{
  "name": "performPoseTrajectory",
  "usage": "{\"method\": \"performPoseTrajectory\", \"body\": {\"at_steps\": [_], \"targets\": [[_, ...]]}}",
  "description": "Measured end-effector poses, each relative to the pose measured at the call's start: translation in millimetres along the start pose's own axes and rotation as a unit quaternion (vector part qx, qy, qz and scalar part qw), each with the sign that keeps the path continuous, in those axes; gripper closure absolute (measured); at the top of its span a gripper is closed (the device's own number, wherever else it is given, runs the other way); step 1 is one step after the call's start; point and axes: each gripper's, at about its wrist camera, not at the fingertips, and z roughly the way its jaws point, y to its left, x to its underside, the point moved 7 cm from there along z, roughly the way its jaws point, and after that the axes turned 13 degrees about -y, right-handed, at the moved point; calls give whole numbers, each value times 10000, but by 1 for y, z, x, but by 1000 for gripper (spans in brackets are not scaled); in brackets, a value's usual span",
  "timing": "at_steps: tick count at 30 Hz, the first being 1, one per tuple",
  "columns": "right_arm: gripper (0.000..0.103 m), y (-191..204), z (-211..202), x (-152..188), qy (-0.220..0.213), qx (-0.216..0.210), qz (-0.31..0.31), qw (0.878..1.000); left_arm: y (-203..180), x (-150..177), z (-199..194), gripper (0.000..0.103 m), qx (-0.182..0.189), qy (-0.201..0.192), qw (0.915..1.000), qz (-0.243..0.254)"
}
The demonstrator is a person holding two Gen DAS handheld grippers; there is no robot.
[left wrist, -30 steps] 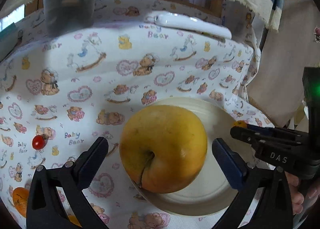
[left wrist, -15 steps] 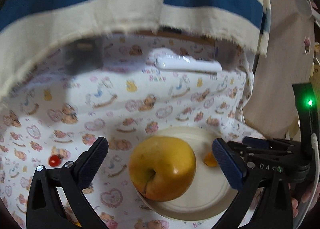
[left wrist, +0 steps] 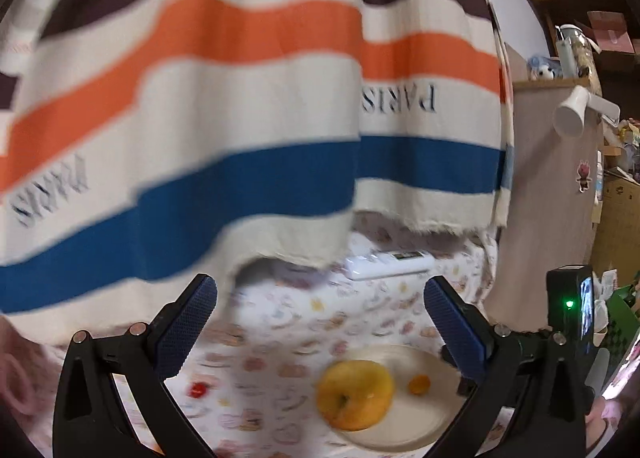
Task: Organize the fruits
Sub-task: 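Open both tools to release the apple and orange on the plate, then grasp the large orange with the left tool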
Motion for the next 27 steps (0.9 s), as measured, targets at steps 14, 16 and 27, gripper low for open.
{"method": "performPoseTrajectory", "body": {"at_steps": [14, 16, 27], "targets": [[3, 39, -24, 1, -410, -275, -211, 9986, 87, 60, -43, 0, -677, 814, 9939, -294], [2, 42, -23, 4, -381, -282, -312, 9984, 94, 70, -38, 0, -715, 1142, 9902, -377], [2, 42, -11, 16, -167, -209, -285, 9992, 95, 119, -30, 0, -885, 2625, 9607, -177]]}}
